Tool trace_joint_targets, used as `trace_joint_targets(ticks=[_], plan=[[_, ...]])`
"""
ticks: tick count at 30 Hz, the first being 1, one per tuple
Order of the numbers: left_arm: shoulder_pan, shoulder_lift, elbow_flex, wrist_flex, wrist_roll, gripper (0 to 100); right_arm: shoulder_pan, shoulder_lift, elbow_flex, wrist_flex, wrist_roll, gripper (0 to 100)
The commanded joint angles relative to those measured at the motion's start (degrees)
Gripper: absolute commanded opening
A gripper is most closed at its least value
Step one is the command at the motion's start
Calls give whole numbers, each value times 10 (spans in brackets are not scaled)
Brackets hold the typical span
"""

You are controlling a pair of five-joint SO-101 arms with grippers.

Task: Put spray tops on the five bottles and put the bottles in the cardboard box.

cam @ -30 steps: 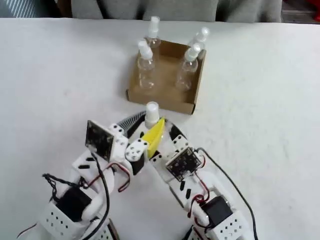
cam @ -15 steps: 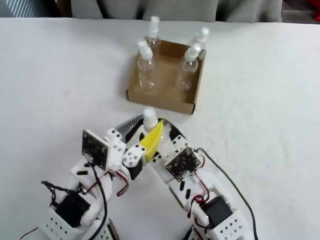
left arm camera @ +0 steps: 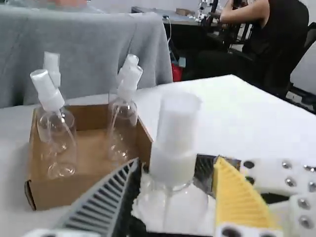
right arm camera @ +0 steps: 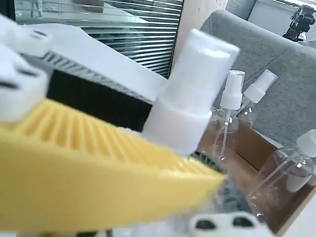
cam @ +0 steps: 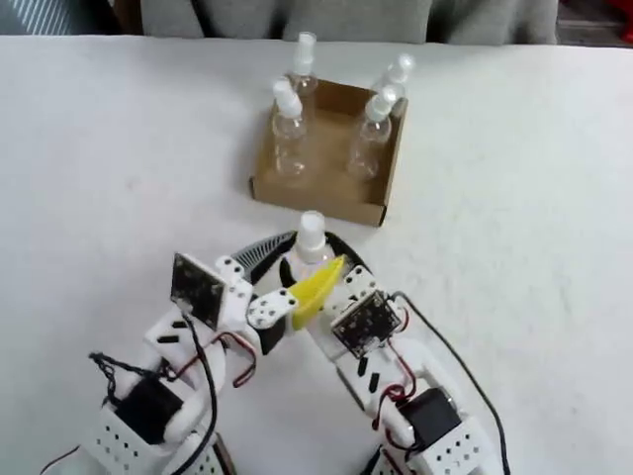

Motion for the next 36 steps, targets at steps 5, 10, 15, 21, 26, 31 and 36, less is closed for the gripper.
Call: trace_joint_targets(ticks=[5, 10, 15, 21, 26, 31, 36], plan=[[3, -11, -64, 46, 3, 238, -2, -5, 5, -2, 4, 17], [5, -11, -114, 122, 2, 238, -2, -4, 5, -2, 4, 17], [3, -11, -129, 142, 3, 237, -2, -4, 5, -2, 4, 17], [4, -11, -130, 142, 3, 237, -2, -2, 5, -2, 4, 17], [7, -12, -180, 171, 3, 133, -2, -2, 5, -2, 4, 17], [3, -11, -234, 197, -1, 36, -2, -2, 5, -2, 4, 17], [3, -11, -238, 228, -1, 20, -2, -2, 5, -2, 4, 17]])
